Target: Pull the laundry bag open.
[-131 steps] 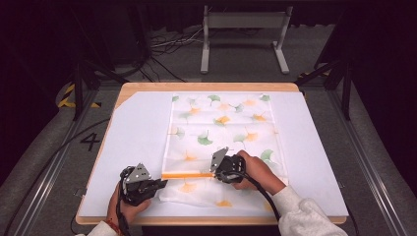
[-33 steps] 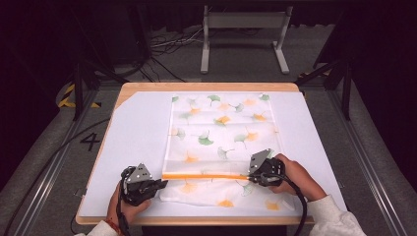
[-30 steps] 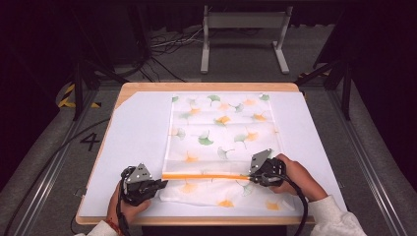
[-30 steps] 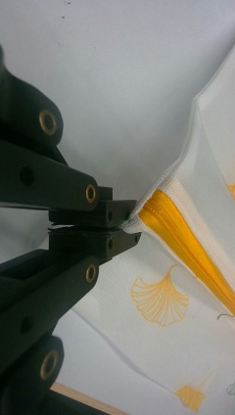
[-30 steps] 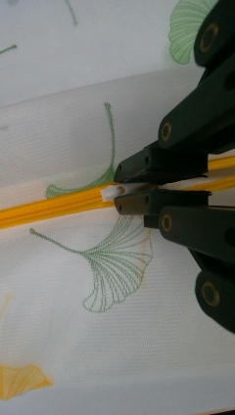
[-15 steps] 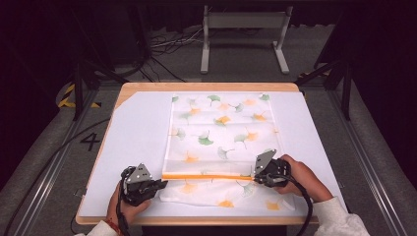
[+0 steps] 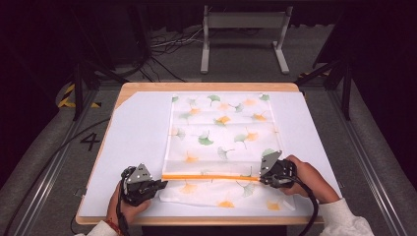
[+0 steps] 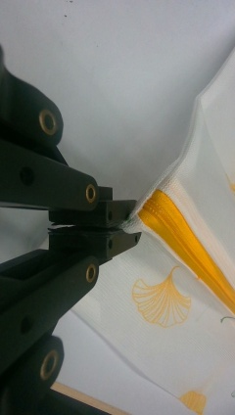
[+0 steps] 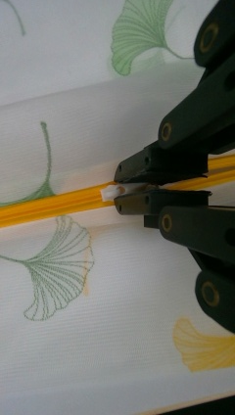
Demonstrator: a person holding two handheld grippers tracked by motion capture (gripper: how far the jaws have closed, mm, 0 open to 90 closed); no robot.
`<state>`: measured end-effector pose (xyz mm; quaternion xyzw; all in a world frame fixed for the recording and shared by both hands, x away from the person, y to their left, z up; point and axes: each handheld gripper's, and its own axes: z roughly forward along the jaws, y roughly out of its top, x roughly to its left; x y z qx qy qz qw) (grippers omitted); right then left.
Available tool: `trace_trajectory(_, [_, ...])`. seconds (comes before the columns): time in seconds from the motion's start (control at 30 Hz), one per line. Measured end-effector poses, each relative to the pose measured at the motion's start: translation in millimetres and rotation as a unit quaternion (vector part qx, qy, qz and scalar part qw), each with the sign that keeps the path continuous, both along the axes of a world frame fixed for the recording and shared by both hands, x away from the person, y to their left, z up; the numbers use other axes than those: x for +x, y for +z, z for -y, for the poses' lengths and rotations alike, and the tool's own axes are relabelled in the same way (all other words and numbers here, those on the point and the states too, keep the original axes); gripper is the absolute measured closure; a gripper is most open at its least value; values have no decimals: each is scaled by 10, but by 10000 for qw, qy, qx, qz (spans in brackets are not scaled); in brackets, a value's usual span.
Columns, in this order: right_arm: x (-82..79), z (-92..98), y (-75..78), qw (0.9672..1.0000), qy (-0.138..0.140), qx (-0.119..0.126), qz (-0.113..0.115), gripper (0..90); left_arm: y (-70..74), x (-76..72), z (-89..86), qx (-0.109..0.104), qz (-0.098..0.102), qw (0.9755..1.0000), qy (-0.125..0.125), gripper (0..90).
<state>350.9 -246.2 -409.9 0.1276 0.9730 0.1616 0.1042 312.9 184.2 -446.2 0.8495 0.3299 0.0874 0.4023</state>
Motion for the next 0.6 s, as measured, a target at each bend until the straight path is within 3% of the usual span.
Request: trace_trajectory(0.6, [-26, 188, 51, 9997, -52, -218, -40, 845, -6, 3, -16, 29, 18, 10000, -22, 875])
